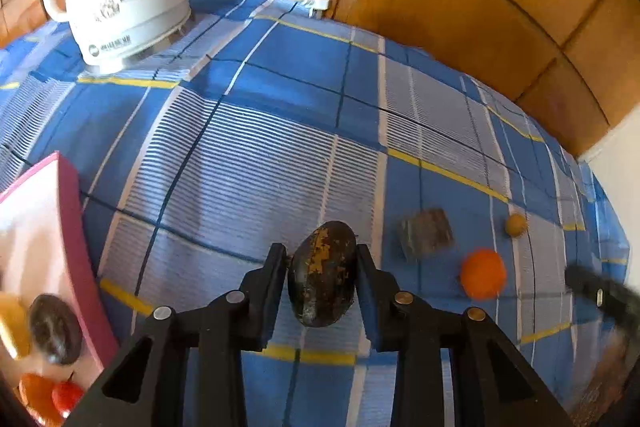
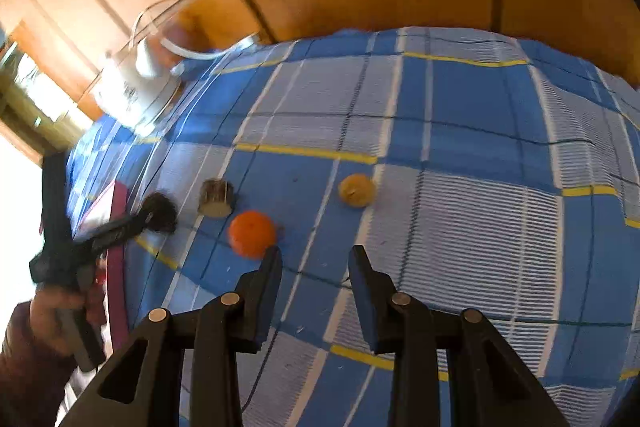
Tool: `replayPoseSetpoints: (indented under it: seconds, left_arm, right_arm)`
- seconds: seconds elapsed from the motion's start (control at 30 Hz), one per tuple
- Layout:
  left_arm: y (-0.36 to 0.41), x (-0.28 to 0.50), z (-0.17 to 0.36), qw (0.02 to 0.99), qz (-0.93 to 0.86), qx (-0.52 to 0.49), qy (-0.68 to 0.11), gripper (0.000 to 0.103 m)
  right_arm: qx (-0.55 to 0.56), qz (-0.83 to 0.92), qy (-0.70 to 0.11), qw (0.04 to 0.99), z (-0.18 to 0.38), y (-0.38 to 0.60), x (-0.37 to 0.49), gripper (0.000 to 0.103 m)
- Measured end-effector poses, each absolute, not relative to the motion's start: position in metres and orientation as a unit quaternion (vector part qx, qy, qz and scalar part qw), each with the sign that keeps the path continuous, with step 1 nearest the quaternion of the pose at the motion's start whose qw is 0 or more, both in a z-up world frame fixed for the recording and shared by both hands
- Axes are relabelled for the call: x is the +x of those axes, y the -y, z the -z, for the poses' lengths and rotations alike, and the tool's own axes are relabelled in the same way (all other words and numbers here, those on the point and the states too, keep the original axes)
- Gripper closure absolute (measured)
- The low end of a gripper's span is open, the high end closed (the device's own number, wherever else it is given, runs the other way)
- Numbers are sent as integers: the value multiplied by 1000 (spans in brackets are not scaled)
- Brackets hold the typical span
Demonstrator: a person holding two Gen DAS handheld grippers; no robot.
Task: Organize fruits
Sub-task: 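Hold the dark brown fruit in the left gripper while the right gripper grasps the yellow lemon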
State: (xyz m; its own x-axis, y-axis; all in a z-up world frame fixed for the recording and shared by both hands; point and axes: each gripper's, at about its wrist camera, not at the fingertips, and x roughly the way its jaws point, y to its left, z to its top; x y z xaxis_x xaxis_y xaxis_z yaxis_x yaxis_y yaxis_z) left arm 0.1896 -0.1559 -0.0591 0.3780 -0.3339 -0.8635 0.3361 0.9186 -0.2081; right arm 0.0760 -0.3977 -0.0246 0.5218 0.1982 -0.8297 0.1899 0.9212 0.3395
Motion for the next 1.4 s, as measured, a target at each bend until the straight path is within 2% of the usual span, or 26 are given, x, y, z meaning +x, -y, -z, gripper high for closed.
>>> replayPoseSetpoints:
  seconds: [0.2,0.5,0.9,1.03,1.13,1.33,1.4]
  left_arm:
    - [160,137,48,840,233,52,-488,69]
    - [176,68,69,842,264,115,-457,69]
    - [171,70,73,841,264,88,-464,69]
    - [168,73,73,839,265,75,-468,69]
    - [166,73,73,838,266,67,-471,68]
    - [166,75,75,838,267,62,-472,68]
    - [165,76,76,838,266,60,-474,68]
  right_arm:
    - [255,37,-487,835,31,426,72,68]
    - [298,60,-486,819,40,443,68,68]
    - [303,27,-506,807,44,426,90,68]
    - [302,41,-506,807,45,428,120,58]
    - [286,53,-518,804,52,425,138,56]
    - [235,67,-548,800,71,415,158,57]
    - [213,70,-556,800,75,410,160,68]
